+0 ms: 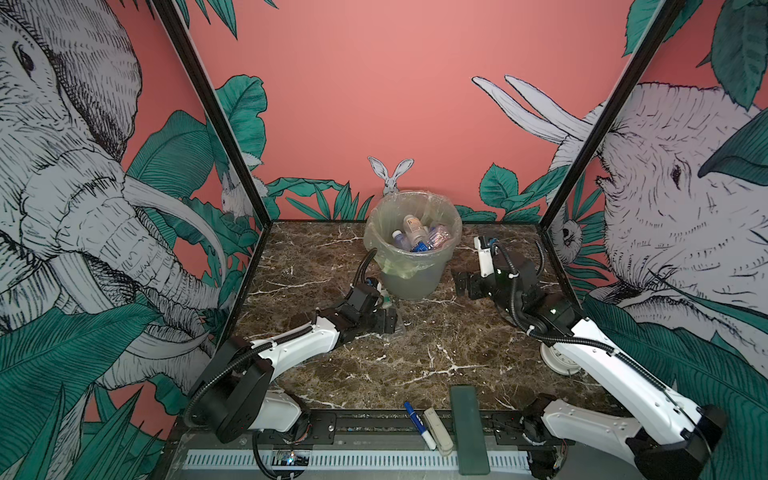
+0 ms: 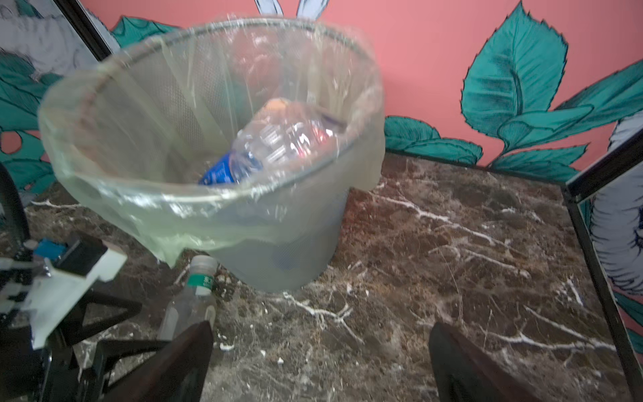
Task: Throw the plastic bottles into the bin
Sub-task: 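Open the right gripper over the bin while the left gripper nears the green-label bottle, then close the left gripper around the green-label bottle beside the bin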
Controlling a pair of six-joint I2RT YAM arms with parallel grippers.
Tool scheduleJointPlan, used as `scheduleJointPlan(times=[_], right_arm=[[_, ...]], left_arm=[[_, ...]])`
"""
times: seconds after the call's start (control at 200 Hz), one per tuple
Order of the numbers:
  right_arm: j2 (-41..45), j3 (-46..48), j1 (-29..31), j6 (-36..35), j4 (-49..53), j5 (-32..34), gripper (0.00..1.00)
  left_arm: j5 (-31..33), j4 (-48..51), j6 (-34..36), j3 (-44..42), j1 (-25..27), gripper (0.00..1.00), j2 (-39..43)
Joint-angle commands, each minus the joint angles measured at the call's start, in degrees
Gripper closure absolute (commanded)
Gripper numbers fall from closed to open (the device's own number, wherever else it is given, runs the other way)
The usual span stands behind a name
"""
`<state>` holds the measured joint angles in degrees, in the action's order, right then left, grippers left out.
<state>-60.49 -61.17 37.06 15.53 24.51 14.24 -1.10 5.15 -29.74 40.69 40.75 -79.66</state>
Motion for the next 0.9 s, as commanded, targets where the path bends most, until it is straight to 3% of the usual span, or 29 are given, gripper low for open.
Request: scheduleJointPlan(times=[0.0, 0.23, 0.45, 0.895], right_arm=[[2.95, 3.17, -0.1, 2.4, -0.66, 0.65, 0.01], [6.47, 7.97, -0.19, 4.85, 0.2, 0.13, 0.01], [6.99, 9.09, -0.19, 5.69, -0.01, -0.69, 0.01], [3.75, 9.66, -0.14, 8.26, -3.55, -4.24, 0.01]], left_arm=[[0.91, -2.18, -2.34, 2.06, 1.34, 0.0, -1.55], [1.19, -2.91, -2.89, 3.72, 2.13, 0.0, -5.97], [3.67, 2.26, -2.44, 5.67, 2.34, 0.0, -8.21], [10.35, 11.45, 0.8, 4.27, 2.36, 0.02, -4.24]])
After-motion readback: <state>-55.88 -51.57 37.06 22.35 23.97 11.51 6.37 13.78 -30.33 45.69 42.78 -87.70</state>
